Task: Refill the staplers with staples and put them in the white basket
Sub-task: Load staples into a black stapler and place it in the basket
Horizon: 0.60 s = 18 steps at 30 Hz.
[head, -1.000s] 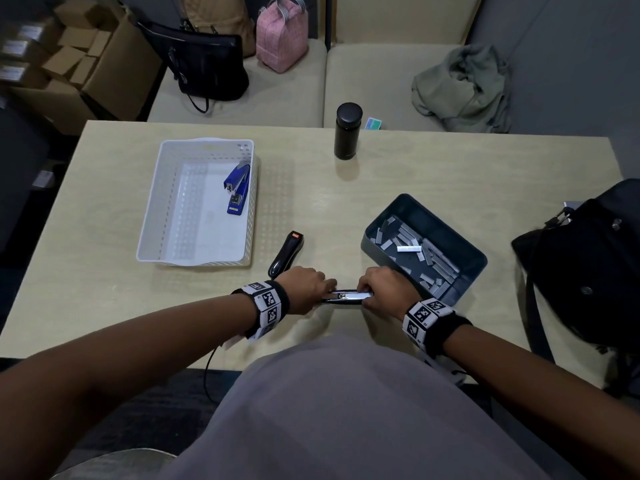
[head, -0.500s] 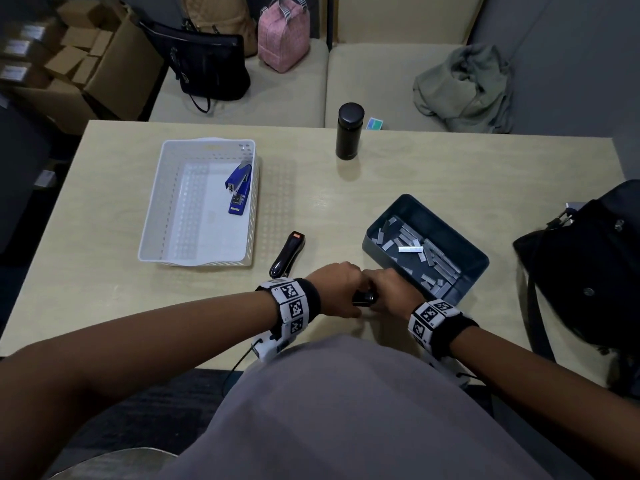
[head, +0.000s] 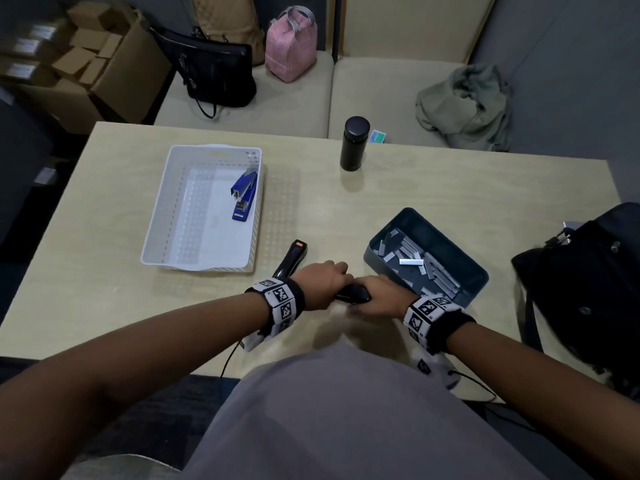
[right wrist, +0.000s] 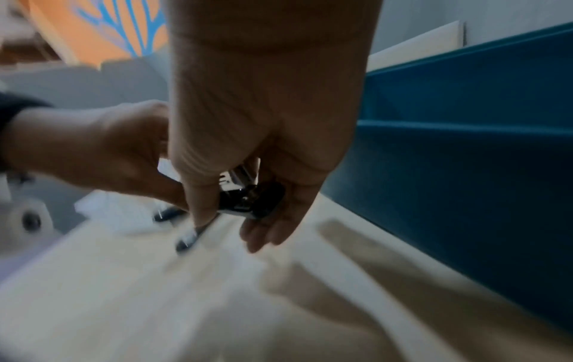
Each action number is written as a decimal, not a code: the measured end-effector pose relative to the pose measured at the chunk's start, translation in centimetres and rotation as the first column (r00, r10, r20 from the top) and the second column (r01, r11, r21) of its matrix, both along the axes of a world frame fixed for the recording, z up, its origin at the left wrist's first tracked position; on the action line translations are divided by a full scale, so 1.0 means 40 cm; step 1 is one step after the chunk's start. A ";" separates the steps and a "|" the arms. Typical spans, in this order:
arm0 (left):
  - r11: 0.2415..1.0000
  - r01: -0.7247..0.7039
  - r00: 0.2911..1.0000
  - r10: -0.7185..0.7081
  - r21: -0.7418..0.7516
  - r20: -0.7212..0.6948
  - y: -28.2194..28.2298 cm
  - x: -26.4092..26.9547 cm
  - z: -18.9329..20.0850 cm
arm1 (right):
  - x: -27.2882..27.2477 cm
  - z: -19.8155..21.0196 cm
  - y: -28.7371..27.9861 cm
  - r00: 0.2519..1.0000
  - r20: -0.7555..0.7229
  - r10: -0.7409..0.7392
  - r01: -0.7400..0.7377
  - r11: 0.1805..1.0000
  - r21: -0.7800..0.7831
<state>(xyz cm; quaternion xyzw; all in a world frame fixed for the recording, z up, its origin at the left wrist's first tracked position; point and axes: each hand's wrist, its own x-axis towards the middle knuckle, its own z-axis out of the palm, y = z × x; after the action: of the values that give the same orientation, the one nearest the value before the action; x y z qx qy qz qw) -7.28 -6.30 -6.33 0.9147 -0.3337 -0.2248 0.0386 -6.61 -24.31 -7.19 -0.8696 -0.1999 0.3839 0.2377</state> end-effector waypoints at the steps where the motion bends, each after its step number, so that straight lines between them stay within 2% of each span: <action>1: 0.999 -0.017 0.999 0.019 -0.032 0.049 0.022 0.016 0.019 | 0.016 0.014 0.018 0.999 -0.030 -0.017 0.018 0.999 0.037; 3: 0.977 -0.152 0.978 0.171 -0.152 0.121 0.078 0.049 0.068 | 0.054 0.042 0.062 0.989 -0.093 -0.115 0.128 0.981 0.148; 4: 0.937 -0.255 0.947 0.291 -0.238 0.132 0.109 0.067 0.088 | 0.073 0.058 0.087 0.972 -0.124 -0.198 0.221 0.952 0.211; 6: 0.781 -0.479 0.823 0.558 -0.401 0.104 0.177 0.099 0.123 | 0.116 0.095 0.157 0.916 -0.181 -0.359 0.399 0.864 0.307; 7: 0.648 -0.595 0.726 0.687 -0.476 0.028 0.203 0.115 0.136 | 0.135 0.118 0.194 0.885 -0.204 -0.418 0.464 0.818 0.341; 8: 0.470 -0.719 0.605 0.786 -0.513 -0.129 0.223 0.130 0.151 | 0.154 0.136 0.236 0.863 -0.225 -0.452 0.505 0.782 0.366; 9: 0.266 -0.827 0.476 0.801 -0.496 -0.364 0.241 0.145 0.166 | 0.170 0.154 0.283 0.857 -0.245 -0.453 0.515 0.766 0.385; 10: 0.080 -0.904 0.349 0.709 -0.421 -0.614 0.254 0.156 0.180 | 0.184 0.172 0.333 0.870 -0.255 -0.422 0.492 0.772 0.402; 11: -0.033 -0.943 0.251 0.579 -0.330 -0.776 0.268 0.167 0.188 | 0.196 0.187 0.382 0.899 -0.243 -0.364 0.435 0.801 0.412; 12: -0.076 -0.953 0.217 0.507 -0.294 -0.834 0.284 0.177 0.194 | 0.208 0.194 0.428 0.931 -0.213 -0.295 0.360 0.837 0.413; 13: -0.099 -0.944 0.222 0.510 -0.313 -0.831 0.305 0.189 0.189 | 0.219 0.199 0.470 0.958 -0.174 -0.229 0.281 0.875 0.394; 15: -0.154 -0.903 0.232 0.611 -0.402 -0.757 0.377 0.213 0.173 | 0.243 0.197 0.553 0.990 -0.073 -0.125 0.141 0.940 0.312; 18: -0.148 -0.884 0.213 0.716 -0.443 -0.665 0.492 0.254 0.137 | 0.274 0.176 0.627 0.996 0.086 0.026 -0.036 0.993 0.116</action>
<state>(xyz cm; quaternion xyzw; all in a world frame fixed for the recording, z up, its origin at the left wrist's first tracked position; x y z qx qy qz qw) 2.86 13.37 -0.83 0.7587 0.2573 -0.0641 0.5951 4.35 0.78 -0.16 -0.8663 -0.2455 0.3379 0.2740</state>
